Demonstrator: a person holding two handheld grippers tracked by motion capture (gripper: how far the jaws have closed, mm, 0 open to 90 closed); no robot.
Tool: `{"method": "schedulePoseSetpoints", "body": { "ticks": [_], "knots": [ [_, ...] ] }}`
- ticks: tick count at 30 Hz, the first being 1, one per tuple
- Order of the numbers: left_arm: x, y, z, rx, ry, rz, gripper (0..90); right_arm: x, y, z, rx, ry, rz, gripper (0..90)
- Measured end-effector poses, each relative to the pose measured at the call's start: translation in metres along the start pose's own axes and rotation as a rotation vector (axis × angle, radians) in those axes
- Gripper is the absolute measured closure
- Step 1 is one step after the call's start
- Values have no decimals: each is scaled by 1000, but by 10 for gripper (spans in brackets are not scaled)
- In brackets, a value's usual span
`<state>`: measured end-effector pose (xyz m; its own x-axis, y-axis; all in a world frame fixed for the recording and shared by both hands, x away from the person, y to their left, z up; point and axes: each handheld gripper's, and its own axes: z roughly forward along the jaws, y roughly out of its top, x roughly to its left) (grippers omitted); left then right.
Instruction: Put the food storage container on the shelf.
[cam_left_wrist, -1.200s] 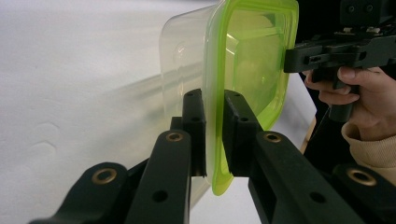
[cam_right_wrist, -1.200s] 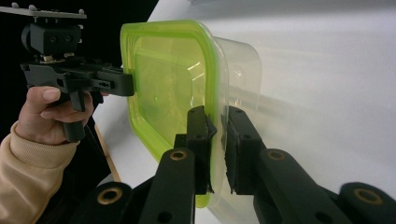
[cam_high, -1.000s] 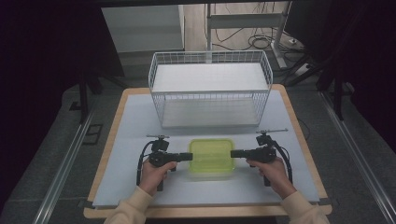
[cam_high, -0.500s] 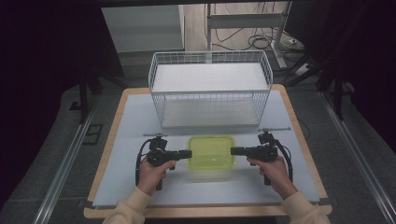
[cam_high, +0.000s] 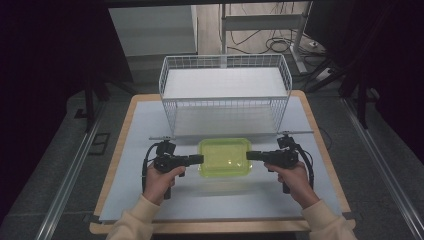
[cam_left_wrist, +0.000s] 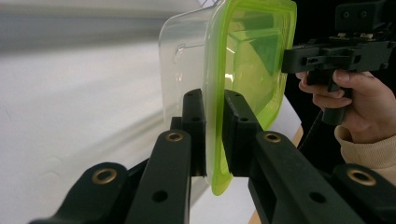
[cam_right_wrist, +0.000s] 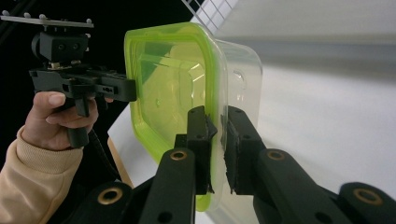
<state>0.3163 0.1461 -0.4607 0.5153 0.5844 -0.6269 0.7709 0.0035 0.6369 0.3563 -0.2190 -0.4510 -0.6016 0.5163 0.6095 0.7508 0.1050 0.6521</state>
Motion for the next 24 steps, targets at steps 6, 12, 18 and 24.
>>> {"method": "schedulePoseSetpoints", "body": {
  "ticks": [6, 12, 18, 24],
  "knots": [
    [-7, 12, -7, -15, 0, 15, 808, 9, 11, -5, -18, 2, -15, 817],
    [-14, 22, -13, -28, -4, 29, 808, 18, 21, -11, -31, -1, -34, 818],
    [-21, 35, -20, -41, -6, 44, 809, 29, 35, -17, -49, -9, -60, 818],
    [-29, 49, -24, -48, -4, 57, 808, 35, 47, -23, -63, -10, -73, 818]
  ]
}}
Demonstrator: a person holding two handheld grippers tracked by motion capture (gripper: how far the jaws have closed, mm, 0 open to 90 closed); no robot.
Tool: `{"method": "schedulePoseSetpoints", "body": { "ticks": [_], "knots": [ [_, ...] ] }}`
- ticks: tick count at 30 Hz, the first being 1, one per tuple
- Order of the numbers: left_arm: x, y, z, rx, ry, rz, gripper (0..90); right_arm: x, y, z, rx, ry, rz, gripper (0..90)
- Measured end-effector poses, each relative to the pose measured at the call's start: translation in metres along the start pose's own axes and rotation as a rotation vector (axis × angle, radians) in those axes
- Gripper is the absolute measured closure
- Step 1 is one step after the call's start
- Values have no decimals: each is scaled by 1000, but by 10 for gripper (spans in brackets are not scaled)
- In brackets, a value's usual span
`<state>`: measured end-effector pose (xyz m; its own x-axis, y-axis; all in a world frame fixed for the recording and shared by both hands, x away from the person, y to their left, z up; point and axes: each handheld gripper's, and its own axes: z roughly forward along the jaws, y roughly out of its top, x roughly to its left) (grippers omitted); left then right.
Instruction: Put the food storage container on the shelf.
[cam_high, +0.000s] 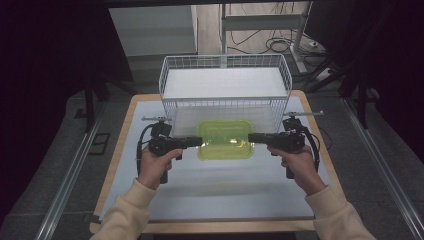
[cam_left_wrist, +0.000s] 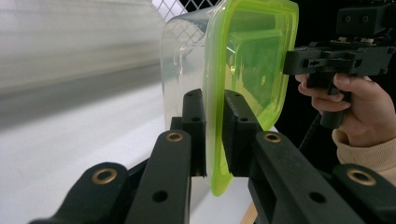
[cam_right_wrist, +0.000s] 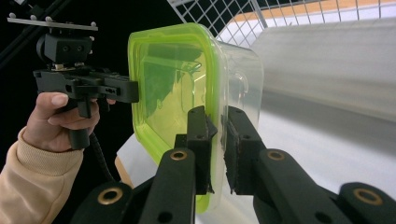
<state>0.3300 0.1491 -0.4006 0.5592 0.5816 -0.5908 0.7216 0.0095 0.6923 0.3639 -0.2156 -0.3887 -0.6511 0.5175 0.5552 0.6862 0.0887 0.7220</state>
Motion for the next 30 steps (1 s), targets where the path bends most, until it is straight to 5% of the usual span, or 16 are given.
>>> {"method": "schedulePoseSetpoints", "body": {
  "ticks": [12, 30],
  "knots": [
    [-10, 22, -6, -21, -10, 6, 808, 11, 26, -10, -12, -12, -33, 818],
    [-15, 63, -10, -11, 9, 37, 808, 9, 58, -12, -43, 3, -26, 818]
  ]
}}
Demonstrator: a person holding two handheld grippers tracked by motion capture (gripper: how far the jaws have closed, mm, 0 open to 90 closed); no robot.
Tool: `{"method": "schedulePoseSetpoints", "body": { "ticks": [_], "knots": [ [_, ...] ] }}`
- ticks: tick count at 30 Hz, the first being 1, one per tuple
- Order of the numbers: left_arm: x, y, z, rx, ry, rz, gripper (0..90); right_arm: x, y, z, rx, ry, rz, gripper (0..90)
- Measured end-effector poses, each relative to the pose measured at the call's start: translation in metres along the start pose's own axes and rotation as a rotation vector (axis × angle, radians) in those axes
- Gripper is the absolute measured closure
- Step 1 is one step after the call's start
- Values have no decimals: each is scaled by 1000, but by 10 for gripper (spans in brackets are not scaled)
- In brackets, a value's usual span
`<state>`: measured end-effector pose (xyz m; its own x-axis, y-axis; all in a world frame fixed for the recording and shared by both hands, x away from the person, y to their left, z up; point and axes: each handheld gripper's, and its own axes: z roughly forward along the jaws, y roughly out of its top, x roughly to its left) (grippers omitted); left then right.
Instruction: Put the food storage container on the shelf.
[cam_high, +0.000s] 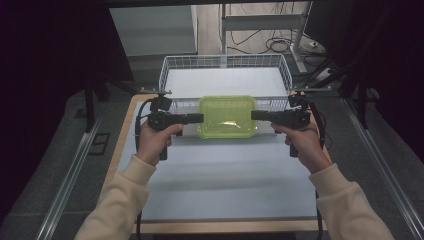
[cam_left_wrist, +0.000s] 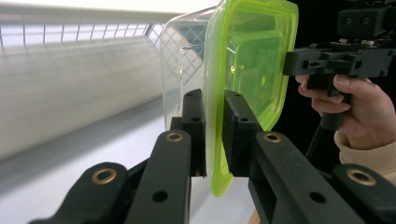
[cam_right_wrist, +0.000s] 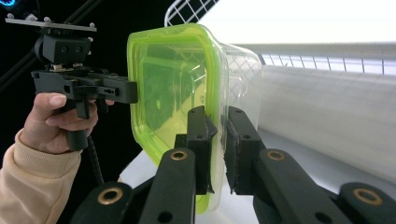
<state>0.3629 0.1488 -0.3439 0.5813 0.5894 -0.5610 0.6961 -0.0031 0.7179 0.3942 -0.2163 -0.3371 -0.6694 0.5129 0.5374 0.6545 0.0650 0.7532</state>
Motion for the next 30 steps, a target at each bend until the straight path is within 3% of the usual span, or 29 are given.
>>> {"method": "schedulePoseSetpoints", "body": {
  "ticks": [6, 13, 30],
  "knots": [
    [3, 13, 2, -8, -1, -6, 807, 0, 16, 1, -3, -15, -1, 817],
    [15, 25, 10, -3, -18, -38, 808, -8, 28, 5, 0, -31, 16, 817],
    [34, 65, 20, 12, -18, -66, 808, -25, 64, 16, -18, -56, 53, 815]
  ]
}}
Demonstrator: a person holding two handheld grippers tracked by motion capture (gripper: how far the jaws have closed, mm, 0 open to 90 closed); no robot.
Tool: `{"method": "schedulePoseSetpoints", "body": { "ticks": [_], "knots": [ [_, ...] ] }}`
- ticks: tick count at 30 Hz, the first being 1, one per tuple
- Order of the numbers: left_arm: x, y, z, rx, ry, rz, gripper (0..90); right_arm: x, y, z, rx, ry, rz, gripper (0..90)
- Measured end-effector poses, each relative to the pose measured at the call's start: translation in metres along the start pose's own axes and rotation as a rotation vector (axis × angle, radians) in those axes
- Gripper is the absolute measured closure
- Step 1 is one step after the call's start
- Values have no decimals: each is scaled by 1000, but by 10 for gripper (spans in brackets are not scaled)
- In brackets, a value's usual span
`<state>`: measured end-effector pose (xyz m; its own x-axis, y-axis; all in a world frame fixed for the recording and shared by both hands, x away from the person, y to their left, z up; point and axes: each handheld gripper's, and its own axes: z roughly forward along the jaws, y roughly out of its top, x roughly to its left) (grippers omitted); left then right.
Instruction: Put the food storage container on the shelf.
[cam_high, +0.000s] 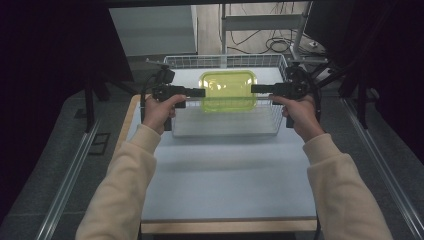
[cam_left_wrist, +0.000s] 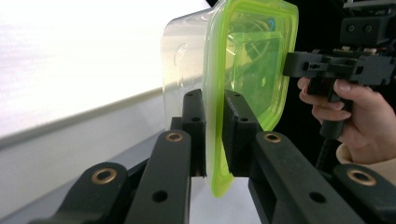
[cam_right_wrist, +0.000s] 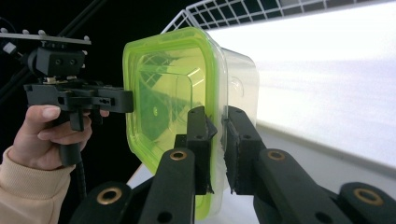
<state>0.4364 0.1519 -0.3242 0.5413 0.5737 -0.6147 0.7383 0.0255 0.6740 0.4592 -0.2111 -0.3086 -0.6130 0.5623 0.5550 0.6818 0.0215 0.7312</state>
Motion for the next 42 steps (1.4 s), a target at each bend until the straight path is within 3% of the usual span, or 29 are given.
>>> {"method": "schedulePoseSetpoints", "body": {
  "ticks": [14, 25, 31, 35, 40, 42],
  "knots": [
    [15, 28, 7, 4, 26, -28, 807, -13, 25, 15, -8, -18, 44, 814],
    [31, 38, 18, -3, 33, -58, 804, -25, 33, 28, -11, -42, 73, 812],
    [39, 42, 22, -25, 7, -88, 800, -31, 38, 33, -12, -57, 93, 806],
    [42, 45, 26, -30, 16, -110, 784, -36, 40, 38, -17, -70, 104, 786],
    [47, 46, 34, -56, 29, -125, 749, -39, 41, 46, -29, -104, 100, 746],
    [48, 46, 37, -54, 31, -131, 727, -41, 41, 49, -24, -124, 76, 708]
  ]
}}
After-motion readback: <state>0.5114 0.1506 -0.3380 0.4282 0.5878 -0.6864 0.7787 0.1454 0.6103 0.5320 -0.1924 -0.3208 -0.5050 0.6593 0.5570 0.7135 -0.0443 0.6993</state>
